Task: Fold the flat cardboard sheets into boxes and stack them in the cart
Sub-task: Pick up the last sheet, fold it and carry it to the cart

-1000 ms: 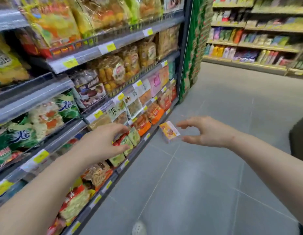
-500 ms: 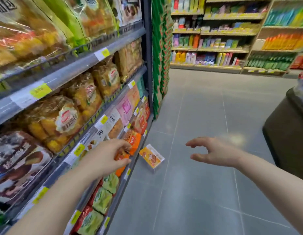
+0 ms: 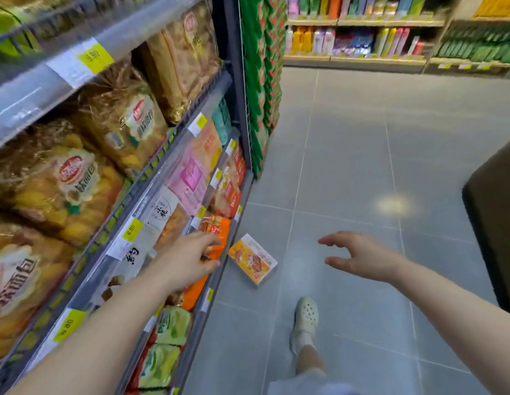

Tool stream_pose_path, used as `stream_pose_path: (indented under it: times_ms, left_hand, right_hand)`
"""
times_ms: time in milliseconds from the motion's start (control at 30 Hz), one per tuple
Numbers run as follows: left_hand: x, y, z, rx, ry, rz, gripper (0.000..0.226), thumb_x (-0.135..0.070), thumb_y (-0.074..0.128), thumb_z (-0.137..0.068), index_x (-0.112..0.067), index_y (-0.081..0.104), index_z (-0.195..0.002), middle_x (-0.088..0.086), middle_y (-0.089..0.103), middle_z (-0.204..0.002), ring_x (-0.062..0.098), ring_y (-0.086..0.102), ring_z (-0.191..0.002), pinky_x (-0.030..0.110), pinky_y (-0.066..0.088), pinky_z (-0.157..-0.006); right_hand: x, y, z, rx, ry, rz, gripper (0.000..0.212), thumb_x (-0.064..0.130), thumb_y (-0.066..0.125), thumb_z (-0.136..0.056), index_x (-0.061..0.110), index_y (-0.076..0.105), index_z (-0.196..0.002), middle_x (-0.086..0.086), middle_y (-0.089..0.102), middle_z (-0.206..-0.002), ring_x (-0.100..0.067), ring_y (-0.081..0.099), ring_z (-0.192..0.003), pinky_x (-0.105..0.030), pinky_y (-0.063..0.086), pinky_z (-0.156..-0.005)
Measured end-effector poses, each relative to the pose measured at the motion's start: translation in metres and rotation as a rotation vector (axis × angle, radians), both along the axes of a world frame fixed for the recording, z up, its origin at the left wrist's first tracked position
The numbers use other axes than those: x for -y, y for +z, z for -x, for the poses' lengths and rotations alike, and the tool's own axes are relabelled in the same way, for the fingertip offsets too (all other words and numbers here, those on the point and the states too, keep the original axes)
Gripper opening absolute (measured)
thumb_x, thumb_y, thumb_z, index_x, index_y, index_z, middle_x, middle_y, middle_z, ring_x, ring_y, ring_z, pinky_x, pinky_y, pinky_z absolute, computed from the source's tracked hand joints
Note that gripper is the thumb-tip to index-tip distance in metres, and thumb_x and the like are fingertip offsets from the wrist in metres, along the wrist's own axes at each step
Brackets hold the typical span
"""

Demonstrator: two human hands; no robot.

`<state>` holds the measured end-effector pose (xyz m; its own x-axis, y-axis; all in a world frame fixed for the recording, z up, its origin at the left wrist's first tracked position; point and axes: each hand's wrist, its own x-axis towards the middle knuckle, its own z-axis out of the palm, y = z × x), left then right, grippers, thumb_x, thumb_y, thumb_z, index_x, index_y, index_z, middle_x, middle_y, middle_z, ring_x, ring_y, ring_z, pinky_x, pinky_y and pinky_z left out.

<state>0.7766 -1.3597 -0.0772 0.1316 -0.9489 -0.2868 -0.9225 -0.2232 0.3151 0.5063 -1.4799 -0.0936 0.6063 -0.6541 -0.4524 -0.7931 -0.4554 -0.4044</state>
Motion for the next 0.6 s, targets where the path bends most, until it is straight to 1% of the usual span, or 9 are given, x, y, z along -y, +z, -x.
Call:
stream_pose_path:
  times_ms: [100,200,300,367,433,500,533,567,600]
  left_hand:
    - [0.043,-0.023,-0.008,-0.055,0.095,0.0,0.042,-0.023,0.058,-0.086,-0.017,0.048,-0.127,-0.001,0.051,-0.13,0.013,0.051,-0.114,0.014,0.032,-0.085]
    - [0.088,-0.042,-0.019,-0.079,0.216,-0.004,0.041,-0.021,0.059,-0.086,-0.018,0.05,-0.125,-0.002,0.053,-0.128,0.013,0.052,-0.114,0.011,0.029,-0.078]
    - [0.122,-0.06,-0.03,-0.131,0.35,-0.014,0.039,-0.018,0.061,-0.083,-0.018,0.054,-0.122,0.002,0.058,-0.122,0.016,0.054,-0.111,0.021,0.036,-0.086]
    - [0.148,-0.079,-0.039,-0.191,0.477,-0.034,0.039,-0.014,0.061,-0.082,-0.016,0.055,-0.121,0.005,0.059,-0.12,0.019,0.055,-0.109,0.021,0.036,-0.085]
    - [0.166,-0.097,-0.043,-0.249,0.55,-0.061,0.041,-0.02,0.061,-0.081,-0.014,0.056,-0.121,0.007,0.06,-0.12,0.021,0.055,-0.11,0.022,0.037,-0.084]
    - [0.182,-0.13,-0.05,-0.312,0.596,-0.077,0.052,-0.036,0.056,-0.072,-0.012,0.057,-0.118,0.009,0.061,-0.117,0.022,0.055,-0.11,0.022,0.038,-0.084]
    - [0.187,-0.145,-0.052,-0.352,0.622,-0.085,0.055,-0.035,0.056,-0.07,-0.01,0.057,-0.118,0.01,0.061,-0.117,0.021,0.055,-0.111,0.021,0.036,-0.084]
    - [0.189,-0.155,-0.053,-0.39,0.65,-0.104,0.05,-0.029,0.06,-0.073,-0.007,0.057,-0.118,0.011,0.06,-0.118,0.02,0.055,-0.111,0.02,0.035,-0.084]
    - [0.195,-0.186,-0.058,-0.433,0.681,-0.139,0.043,-0.018,0.063,-0.078,-0.005,0.056,-0.118,0.011,0.06,-0.118,0.018,0.054,-0.11,0.019,0.035,-0.085]
  right_hand:
    - [0.054,-0.023,-0.023,-0.052,0.079,-0.032,0.044,0.029,0.049,-0.092,0.026,0.04,-0.135,0.003,0.046,-0.135,-0.014,0.045,-0.122,-0.02,0.032,-0.096]
    - [0.117,-0.04,-0.049,-0.124,0.18,-0.05,0.044,0.031,0.047,-0.093,0.028,0.038,-0.136,0.004,0.042,-0.139,-0.015,0.043,-0.125,-0.025,0.034,-0.098]
    - [0.17,-0.052,-0.073,-0.172,0.281,-0.058,0.045,0.03,0.046,-0.093,0.029,0.036,-0.137,0.003,0.039,-0.141,-0.016,0.041,-0.127,-0.026,0.035,-0.098]
    - [0.208,-0.07,-0.094,-0.192,0.343,-0.062,0.045,0.03,0.044,-0.094,0.029,0.034,-0.138,0.003,0.037,-0.142,-0.017,0.041,-0.127,-0.027,0.036,-0.097]
    - [0.23,-0.088,-0.112,-0.215,0.402,-0.071,0.045,0.03,0.044,-0.094,0.028,0.033,-0.139,0.003,0.035,-0.143,-0.018,0.04,-0.128,-0.03,0.037,-0.099]
    - [0.247,-0.116,-0.13,-0.225,0.442,-0.096,0.046,0.03,0.043,-0.094,0.027,0.033,-0.139,0.001,0.034,-0.144,-0.019,0.038,-0.13,-0.032,0.038,-0.1]
    - [0.252,-0.131,-0.137,-0.233,0.455,-0.111,0.046,0.03,0.043,-0.095,0.027,0.032,-0.139,0.001,0.034,-0.144,-0.019,0.038,-0.13,-0.032,0.038,-0.1]
    - [0.253,-0.138,-0.141,-0.234,0.456,-0.125,0.046,0.029,0.043,-0.095,0.027,0.032,-0.139,0.001,0.034,-0.144,-0.019,0.038,-0.13,-0.032,0.038,-0.101]
    - [0.26,-0.166,-0.15,-0.24,0.457,-0.161,0.046,0.029,0.043,-0.095,0.027,0.033,-0.139,0.001,0.035,-0.143,-0.019,0.039,-0.13,-0.032,0.038,-0.101]
